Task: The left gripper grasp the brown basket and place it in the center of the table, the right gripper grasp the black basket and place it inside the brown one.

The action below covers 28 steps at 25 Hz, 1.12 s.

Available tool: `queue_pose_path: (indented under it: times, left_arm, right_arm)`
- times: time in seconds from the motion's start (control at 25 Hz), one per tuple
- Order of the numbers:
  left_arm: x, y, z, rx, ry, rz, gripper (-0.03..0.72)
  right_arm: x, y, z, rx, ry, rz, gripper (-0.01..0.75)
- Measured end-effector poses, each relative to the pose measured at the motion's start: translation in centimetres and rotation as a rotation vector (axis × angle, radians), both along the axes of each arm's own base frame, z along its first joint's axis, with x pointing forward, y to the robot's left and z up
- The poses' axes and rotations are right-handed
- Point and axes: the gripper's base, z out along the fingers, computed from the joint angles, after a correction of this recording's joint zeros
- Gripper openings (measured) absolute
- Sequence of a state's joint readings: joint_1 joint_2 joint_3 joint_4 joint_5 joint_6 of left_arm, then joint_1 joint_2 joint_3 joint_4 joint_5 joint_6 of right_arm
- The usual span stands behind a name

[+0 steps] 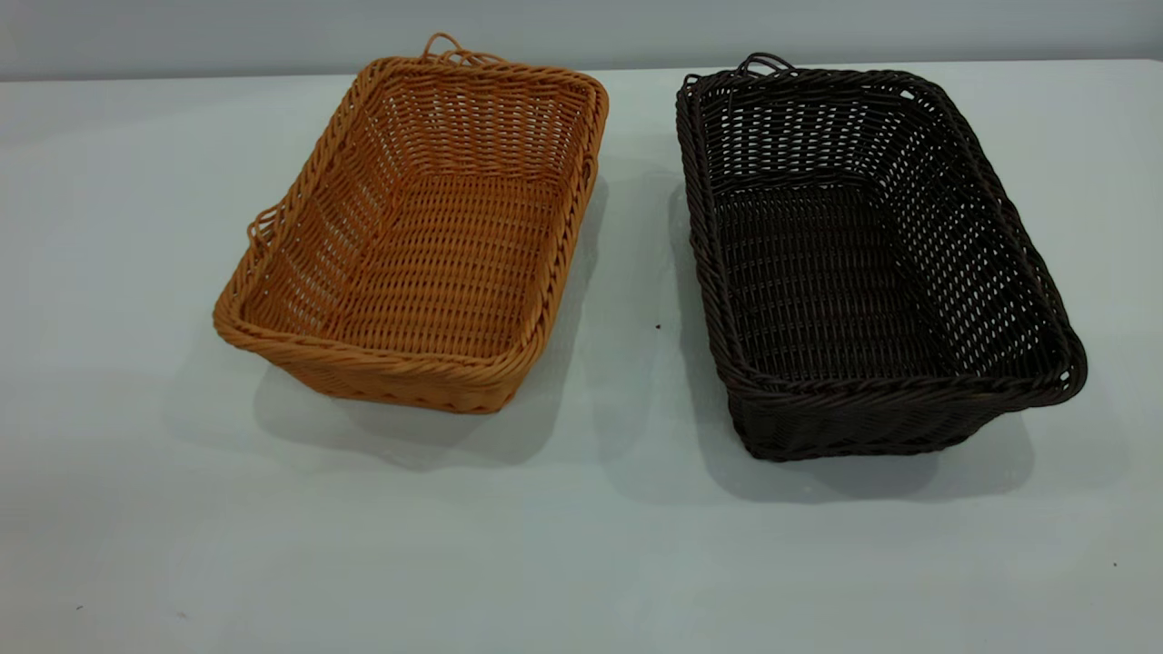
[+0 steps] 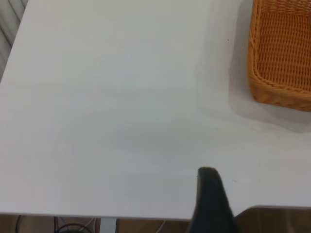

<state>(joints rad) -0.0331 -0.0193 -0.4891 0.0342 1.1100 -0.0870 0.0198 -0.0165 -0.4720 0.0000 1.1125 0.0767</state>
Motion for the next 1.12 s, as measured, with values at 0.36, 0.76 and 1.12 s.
queue_pose_path:
  times: [0.36,0.76,1.12]
  left_arm:
    - [0.0,0.0,0.0,0.0,-0.001,0.0,0.447]
    - [0.0,0.0,0.0,0.001,-0.002,0.001,0.447]
    - [3.0,-0.1,1.2,-0.012,0.101,0.019,0.45]
  right_arm:
    - [0.0,0.0,0.0,0.0,0.0,0.0,0.242]
    - [0.0,0.0,0.0,0.0,0.0,0.0,0.242]
    - [4.1,1.3,0.2,0.071,0.201,0.106,0.449]
